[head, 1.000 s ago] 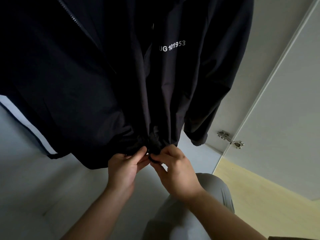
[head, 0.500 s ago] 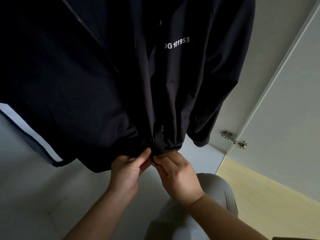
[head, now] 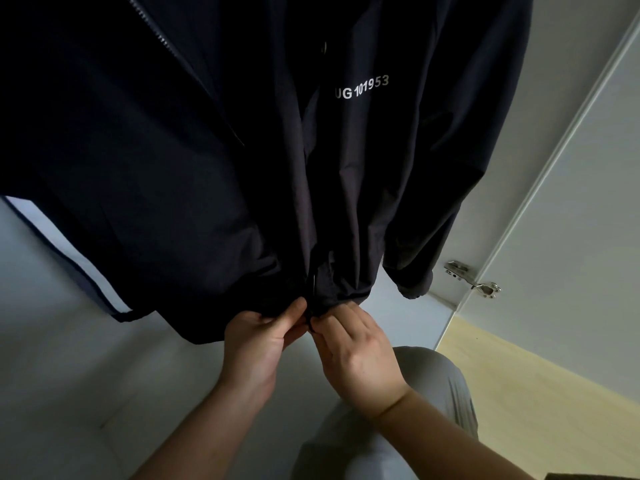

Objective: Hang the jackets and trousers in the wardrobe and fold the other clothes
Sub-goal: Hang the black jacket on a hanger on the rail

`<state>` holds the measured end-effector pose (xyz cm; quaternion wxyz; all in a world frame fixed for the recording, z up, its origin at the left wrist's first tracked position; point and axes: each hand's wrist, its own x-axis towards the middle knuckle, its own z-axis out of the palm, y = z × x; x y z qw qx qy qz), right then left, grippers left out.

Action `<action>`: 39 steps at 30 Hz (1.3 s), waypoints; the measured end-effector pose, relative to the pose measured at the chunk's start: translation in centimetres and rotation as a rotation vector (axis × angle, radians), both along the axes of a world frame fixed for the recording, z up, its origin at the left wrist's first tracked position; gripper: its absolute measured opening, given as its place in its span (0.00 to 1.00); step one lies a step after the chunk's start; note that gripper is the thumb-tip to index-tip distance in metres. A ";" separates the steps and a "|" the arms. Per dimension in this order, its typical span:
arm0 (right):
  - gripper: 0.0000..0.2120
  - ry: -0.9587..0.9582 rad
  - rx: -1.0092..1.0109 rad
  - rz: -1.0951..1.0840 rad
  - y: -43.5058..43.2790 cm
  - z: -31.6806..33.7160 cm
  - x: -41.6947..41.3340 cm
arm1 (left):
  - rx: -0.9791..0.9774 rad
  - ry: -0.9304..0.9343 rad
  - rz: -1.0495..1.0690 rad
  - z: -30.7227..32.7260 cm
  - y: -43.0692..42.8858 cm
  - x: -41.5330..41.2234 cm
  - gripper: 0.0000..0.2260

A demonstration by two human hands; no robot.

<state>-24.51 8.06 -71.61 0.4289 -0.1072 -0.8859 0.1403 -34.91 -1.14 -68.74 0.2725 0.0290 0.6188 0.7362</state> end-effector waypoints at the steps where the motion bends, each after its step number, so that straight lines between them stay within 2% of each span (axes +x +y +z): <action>1: 0.08 0.001 0.008 -0.001 0.0 0.0 0.0 | 0.001 0.000 0.002 0.0 0.0 0.0 0.06; 6: 0.08 -0.007 0.051 -0.001 0.2 0.0 0.0 | 0.005 0.012 -0.004 -0.3 0.0 0.2 0.03; 13: 0.08 -0.016 0.107 -0.002 0.8 0.3 -0.3 | -0.126 0.082 -0.016 -0.6 -0.4 -0.3 0.05; 17: 0.09 -0.026 0.159 0.013 0.9 0.6 -0.3 | -0.163 0.156 -0.138 0.1 -0.9 -1.0 0.04; 20: 0.09 -0.050 0.192 0.022 1.0 0.7 -0.1 | -0.216 0.280 -0.278 0.4 -1.5 -1.6 0.12; 22: 0.08 -0.086 0.180 0.043 0.7 0.9 -0.1 | -0.193 0.253 -0.367 0.6 -2.0 -2.3 0.11; 24: 0.06 -0.155 0.134 0.066 0.2 1.1 -0.2 | -0.206 0.235 -0.395 0.2 -2.3 -3.0 0.05; 26: 0.05 -0.247 0.002 0.087 0.0 1.3 -0.4 | -0.253 0.232 -0.338 -0.8 -2.4 -3.1 0.01; 29: 0.08 -0.452 -0.317 0.116 0.5 1.0 -0.8 | -0.217 0.149 -0.293 -2.8 -2.4 -2.3 0.05; 32: 0.11 -0.600 -0.377 0.080 0.7 -0.1 -0.9 | -0.239 0.173 -0.359 -4.2 -2.8 -2.3 0.05; 36: 0.09 -0.632 -0.418 0.027 0.3 -0.9 -1.3 | -0.260 0.230 -0.378 -5.3 -3.2 -2.7 0.05; 39: 0.09 -0.504 -0.400 -0.010 0.1 -0.1 -2.2 | -0.293 0.290 -0.375 -6.0 -3.7 -2.9 0.03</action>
